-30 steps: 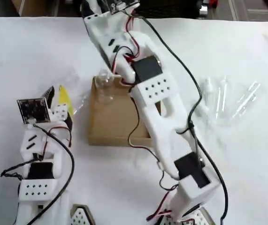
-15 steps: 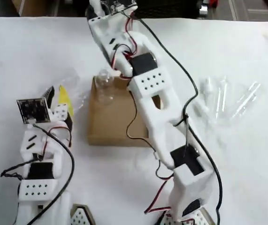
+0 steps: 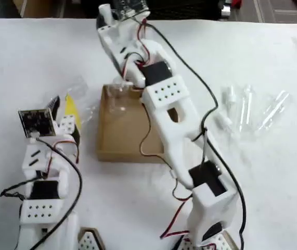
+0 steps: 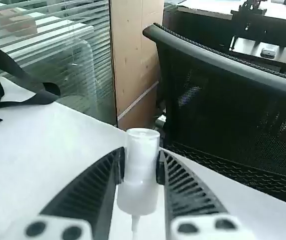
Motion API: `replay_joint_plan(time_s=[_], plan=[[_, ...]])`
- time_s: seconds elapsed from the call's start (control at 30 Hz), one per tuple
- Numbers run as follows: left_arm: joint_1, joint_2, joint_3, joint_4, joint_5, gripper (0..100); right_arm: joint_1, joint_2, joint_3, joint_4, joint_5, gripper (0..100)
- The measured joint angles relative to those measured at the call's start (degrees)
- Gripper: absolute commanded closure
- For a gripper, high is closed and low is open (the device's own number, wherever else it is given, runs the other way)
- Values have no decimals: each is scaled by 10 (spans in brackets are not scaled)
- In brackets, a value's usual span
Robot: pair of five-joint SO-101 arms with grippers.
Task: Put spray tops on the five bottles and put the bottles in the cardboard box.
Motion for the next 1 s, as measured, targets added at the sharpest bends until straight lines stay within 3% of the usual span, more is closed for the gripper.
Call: replay_joint_plan(time_s=[0.37, 1.0], plan=[[0, 0, 0, 0, 0, 914, 0, 0, 1, 0, 0, 981], [0, 0, 0, 0, 0, 913, -36, -25, 1, 97, 0, 981]])
